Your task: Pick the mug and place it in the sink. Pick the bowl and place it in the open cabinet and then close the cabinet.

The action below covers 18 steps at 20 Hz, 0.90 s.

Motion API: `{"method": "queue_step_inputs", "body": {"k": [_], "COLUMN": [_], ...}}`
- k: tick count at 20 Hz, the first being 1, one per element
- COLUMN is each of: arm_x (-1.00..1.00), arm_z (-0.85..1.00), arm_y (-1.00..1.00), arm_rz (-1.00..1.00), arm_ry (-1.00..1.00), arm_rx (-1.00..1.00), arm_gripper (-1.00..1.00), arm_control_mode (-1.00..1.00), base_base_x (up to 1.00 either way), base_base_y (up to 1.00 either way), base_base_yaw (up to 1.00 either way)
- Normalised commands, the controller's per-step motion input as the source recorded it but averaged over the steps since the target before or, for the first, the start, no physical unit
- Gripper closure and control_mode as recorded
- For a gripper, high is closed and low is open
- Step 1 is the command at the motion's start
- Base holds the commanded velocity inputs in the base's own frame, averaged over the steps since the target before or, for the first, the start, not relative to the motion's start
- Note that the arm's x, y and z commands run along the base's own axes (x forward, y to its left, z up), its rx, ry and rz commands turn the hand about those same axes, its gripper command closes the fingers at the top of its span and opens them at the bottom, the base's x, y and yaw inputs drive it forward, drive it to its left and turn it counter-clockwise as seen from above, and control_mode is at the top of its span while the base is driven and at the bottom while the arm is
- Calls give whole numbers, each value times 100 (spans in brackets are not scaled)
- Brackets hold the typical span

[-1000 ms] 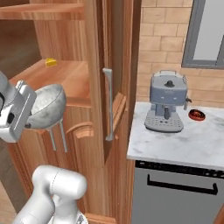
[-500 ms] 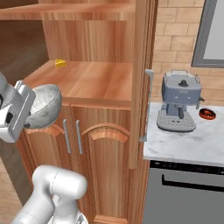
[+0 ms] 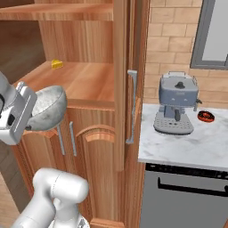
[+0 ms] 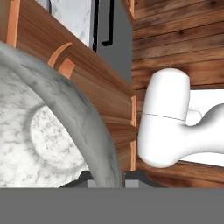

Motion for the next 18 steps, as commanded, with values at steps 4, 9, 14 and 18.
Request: {"method": "queue_step_inputs", "body": {"k": [4,9,14,18], "arm_x": [0,0,0,0], "arm_z": [0,0,0,0], "arm_y": [0,0,0,0], "arm_rz": [0,0,0,0], "arm_ry": [0,0,0,0], "arm_rx": [0,0,0,0], "arm_gripper": [100,100,100,100], "arm_control_mode": [100,100,100,100], "base_base_x": [5,42,30,7], "base_base_y": [2,-12,-9,3], "base_base_yaw": [0,0,0,0]}}
